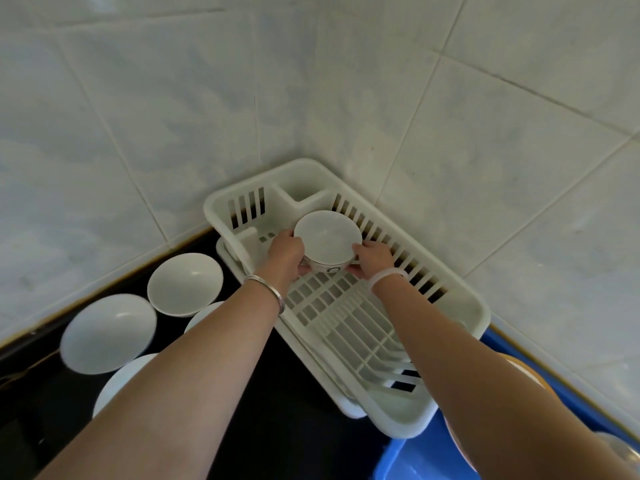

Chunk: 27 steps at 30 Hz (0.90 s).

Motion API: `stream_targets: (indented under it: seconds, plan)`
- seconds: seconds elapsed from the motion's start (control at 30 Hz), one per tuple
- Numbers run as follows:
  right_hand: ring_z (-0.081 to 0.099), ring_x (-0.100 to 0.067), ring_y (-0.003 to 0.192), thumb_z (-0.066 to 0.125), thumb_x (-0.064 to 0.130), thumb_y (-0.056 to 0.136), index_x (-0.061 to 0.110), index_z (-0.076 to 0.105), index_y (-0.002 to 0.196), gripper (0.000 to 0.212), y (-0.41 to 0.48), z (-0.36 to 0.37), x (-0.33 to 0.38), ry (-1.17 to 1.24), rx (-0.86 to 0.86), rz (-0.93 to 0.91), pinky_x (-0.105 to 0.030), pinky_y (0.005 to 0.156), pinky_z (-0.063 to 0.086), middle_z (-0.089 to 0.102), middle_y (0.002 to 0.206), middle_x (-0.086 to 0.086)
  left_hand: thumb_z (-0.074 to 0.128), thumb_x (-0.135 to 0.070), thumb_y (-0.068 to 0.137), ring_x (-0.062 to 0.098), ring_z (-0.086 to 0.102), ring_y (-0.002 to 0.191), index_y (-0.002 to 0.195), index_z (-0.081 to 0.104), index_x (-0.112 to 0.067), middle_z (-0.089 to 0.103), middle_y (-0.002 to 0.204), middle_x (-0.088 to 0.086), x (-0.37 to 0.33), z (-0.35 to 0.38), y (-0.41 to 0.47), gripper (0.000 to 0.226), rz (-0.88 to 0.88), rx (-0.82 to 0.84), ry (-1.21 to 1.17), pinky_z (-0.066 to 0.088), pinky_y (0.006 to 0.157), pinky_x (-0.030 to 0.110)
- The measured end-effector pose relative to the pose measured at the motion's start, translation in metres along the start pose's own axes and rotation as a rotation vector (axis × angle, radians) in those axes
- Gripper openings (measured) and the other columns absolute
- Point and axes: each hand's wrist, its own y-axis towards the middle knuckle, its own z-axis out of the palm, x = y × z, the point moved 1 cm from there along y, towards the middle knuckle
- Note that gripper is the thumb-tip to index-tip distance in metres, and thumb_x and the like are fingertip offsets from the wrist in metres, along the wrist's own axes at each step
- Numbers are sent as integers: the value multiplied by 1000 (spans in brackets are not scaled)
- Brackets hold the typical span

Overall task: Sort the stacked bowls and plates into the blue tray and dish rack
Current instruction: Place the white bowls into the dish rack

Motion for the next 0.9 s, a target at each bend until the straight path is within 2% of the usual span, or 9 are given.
stream_targets:
  seconds: [0.23,0.37,0.43,0.5,0.57,0.63,0.77,0.83,0.9]
  plan:
    - [58,-20,83,43,23,97,7,54,126,35,-7,2,-7,21,8,-51,-45,90,53,56,96,-3,35,-5,94,39,53,112,132,45,-11,48,131,19,2,-3,2,39,14,11,22,52,70,44]
    - [54,-23,100,40,29,98,11,50,131,39,-19,5,-12,37,-10,-120,-45,94,50,55,111,-5,38,-8,94,34,55,101,130,47,-6,53,127,21,4,-6,4,38,74,4,133,52,88,51]
    - [54,-27,110,39,33,97,14,45,134,42,-27,8,-13,-7,-25,-148,-48,98,47,54,123,-8,40,-12,94,34,56,102,129,49,-3,55,126,22,3,-6,1,37,113,-20,203,50,92,50]
    - [48,-30,122,39,35,97,16,40,138,46,-34,10,-13,-40,-37,-153,-50,103,42,49,136,-9,41,-15,93,36,56,107,128,51,-2,57,124,21,3,-7,-3,39,163,-51,295,50,91,42]
    - [45,-30,126,38,35,97,16,36,141,48,-40,10,-8,-71,-30,-143,-50,106,39,44,141,-9,40,-16,93,36,57,107,125,54,-3,60,120,20,2,-9,-11,38,205,-61,377,46,81,34]
    - [44,-31,126,36,34,98,14,36,141,48,-47,8,-1,-149,-13,-138,-47,105,39,44,141,-10,40,-17,93,37,58,106,123,56,-2,61,118,21,0,-11,-18,37,219,-57,422,43,77,32]
    - [46,-31,122,32,31,99,9,36,140,47,-68,3,14,-343,-7,-182,-36,91,41,46,140,-13,37,-20,95,36,57,107,121,56,1,60,118,22,-9,-18,-40,38,249,-36,483,42,79,32]
    - [45,-30,126,32,31,100,9,35,142,48,-84,2,22,-396,-18,-220,-36,96,39,43,143,-12,37,-21,96,33,56,107,123,56,-2,60,120,19,-11,-25,-60,38,295,-21,482,43,79,31]
    - [49,-29,121,32,30,99,10,42,137,44,-106,5,31,-406,-15,-273,-37,97,40,50,138,-11,37,-23,97,25,55,98,122,57,-7,61,115,10,-11,-36,-85,36,349,-21,466,40,72,27]
